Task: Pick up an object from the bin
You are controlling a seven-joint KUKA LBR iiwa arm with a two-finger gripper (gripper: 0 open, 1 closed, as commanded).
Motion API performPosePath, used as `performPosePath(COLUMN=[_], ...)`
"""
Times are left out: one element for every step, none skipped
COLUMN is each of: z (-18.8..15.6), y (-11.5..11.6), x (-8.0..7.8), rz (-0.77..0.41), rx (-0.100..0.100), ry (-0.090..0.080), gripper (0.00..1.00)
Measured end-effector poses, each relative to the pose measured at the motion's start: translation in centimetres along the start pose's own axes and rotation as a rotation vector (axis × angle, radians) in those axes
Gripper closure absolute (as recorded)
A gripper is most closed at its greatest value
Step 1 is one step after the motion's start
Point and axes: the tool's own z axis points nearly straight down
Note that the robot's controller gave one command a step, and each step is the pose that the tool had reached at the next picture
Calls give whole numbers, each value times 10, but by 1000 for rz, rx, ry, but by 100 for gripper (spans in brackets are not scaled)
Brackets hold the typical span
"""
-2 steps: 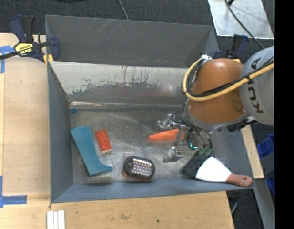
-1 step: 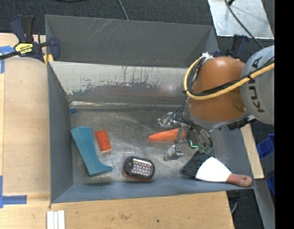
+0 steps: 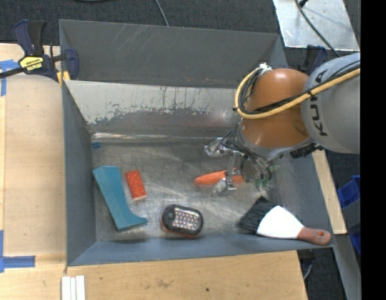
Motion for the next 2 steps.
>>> performPosePath(z=[45,51], y=[2,-54], x=[-8,-49], rz=[64,11], rx=[1,-1], ry=[9,9], gripper=[0,100])
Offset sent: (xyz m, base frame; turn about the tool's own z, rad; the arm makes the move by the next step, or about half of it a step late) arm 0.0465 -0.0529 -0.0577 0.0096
